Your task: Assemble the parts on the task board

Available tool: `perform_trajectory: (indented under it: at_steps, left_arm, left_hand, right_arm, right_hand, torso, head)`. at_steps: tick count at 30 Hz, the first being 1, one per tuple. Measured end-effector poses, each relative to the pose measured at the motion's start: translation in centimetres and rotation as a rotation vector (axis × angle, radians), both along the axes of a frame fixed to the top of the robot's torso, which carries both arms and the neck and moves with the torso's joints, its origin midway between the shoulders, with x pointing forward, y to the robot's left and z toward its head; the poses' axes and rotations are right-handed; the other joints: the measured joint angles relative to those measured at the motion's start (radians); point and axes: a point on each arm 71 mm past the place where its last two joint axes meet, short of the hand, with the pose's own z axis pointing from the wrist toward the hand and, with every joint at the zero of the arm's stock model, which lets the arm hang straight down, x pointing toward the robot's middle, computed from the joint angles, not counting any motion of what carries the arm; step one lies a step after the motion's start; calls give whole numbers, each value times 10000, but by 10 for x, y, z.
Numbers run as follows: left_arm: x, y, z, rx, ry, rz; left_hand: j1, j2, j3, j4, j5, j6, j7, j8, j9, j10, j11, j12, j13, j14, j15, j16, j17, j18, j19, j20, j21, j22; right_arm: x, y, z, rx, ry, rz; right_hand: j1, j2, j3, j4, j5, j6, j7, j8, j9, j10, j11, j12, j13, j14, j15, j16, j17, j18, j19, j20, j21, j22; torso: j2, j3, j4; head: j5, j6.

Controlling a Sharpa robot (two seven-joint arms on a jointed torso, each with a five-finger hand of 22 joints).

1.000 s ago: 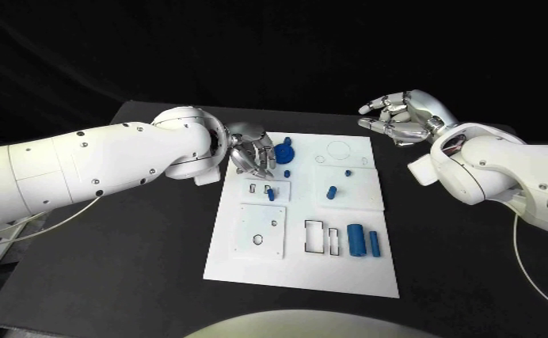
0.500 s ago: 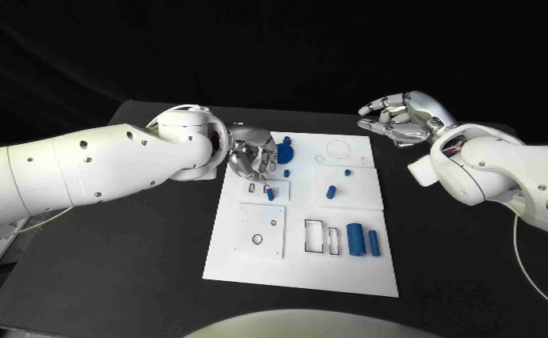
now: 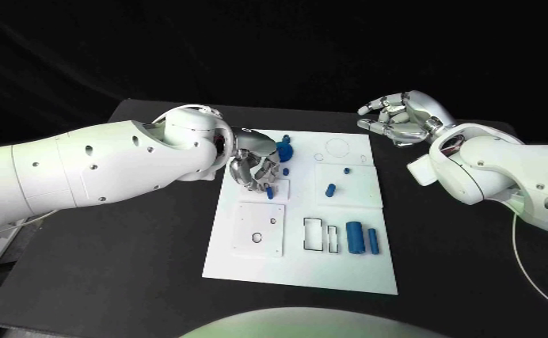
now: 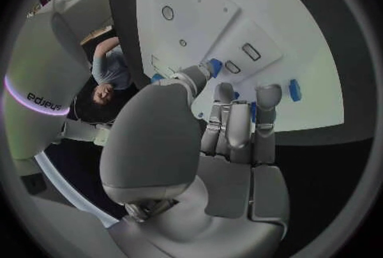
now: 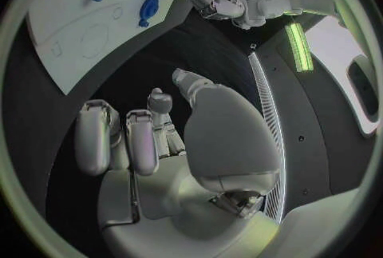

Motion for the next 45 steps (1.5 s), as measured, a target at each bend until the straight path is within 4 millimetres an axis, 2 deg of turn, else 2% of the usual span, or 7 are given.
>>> perform_trajectory:
  at_steps: [3,5,12,14,41,43,45]
  left_arm:
    - [-1,-2,0,0,-24,-122]
    - [-1,-3,0,-12,-39,-177]
    - [-1,-8,0,-81,-105,-377]
    - [0,-9,0,-84,-100,-418]
    - [3,-12,-10,94,101,-465]
    - [3,-12,-10,100,103,-468]
    - [4,-13,-11,109,111,-480]
  left_hand:
    - [-40,-40,-28,-27,0,0,0,-56,-50,25,-26,262,100,215,-34,261,307,-1,309,-19,262,420]
    - [-40,-40,-27,-27,0,0,0,-90,-70,79,-79,404,145,335,-54,404,486,-159,470,-37,410,651]
    - [-39,-40,42,-97,0,35,-35,-90,-122,350,-197,932,526,679,-113,836,672,-165,1017,-89,899,1429]
    - [-39,-40,42,-97,0,35,-35,-90,-122,383,-165,965,609,679,-112,837,672,-309,1018,-94,938,1503]
    - [137,136,368,-281,0,537,-93,-129,-155,1060,-229,1625,1423,708,-141,1209,669,-305,1468,-152,1434,2251]
    - [137,136,375,-288,0,663,-128,-85,-147,1153,-253,1675,1521,708,-141,1224,669,-466,1551,-166,1474,2348]
    - [137,136,417,-278,0,714,-105,-62,-135,1169,-269,1708,1576,707,-141,1224,669,-466,1551,-165,1515,2396]
  right_arm:
    - [0,0,0,-3,2,1]
    - [0,0,0,-4,2,2]
    - [0,0,0,-10,5,8]
    - [0,0,0,-13,5,10]
    - [0,0,-1,-43,38,33]
    - [0,0,-2,-44,44,36]
    - [0,0,-2,-45,49,39]
  right_hand:
    - [0,0,0,0,0,0,0,0,-1,0,0,0,0,0,0,0,0,0,0,0,0,2]
    - [0,0,0,0,0,0,0,0,-1,0,0,0,0,0,0,0,0,0,0,0,0,2]
    - [0,0,0,-1,0,0,0,0,-1,0,0,1,0,0,0,0,0,0,0,0,0,1]
    - [0,0,0,0,0,0,0,31,-1,0,0,1,5,0,0,0,-1,0,0,0,0,1]
    - [0,0,29,28,0,0,0,75,4,0,0,1,8,0,0,0,-1,0,0,0,0,-2]
    - [0,0,29,28,0,0,0,75,4,0,0,1,8,0,0,0,-1,0,0,0,0,-2]
    - [0,0,29,28,0,0,0,75,4,0,0,1,7,0,0,0,-1,0,0,0,0,-3]
  torso:
    - [-1,1,0]
    - [-1,1,0]
    - [-1,2,-4]
    - [-1,2,-6]
    - [-4,8,-5]
    - [-5,8,-5]
    - [-5,8,-5]
  head:
    - [6,-1]
    - [8,-2]
    - [4,-3]
    - [-4,-3]
    - [-57,-105]
    - [-58,-107]
    - [-58,-111]
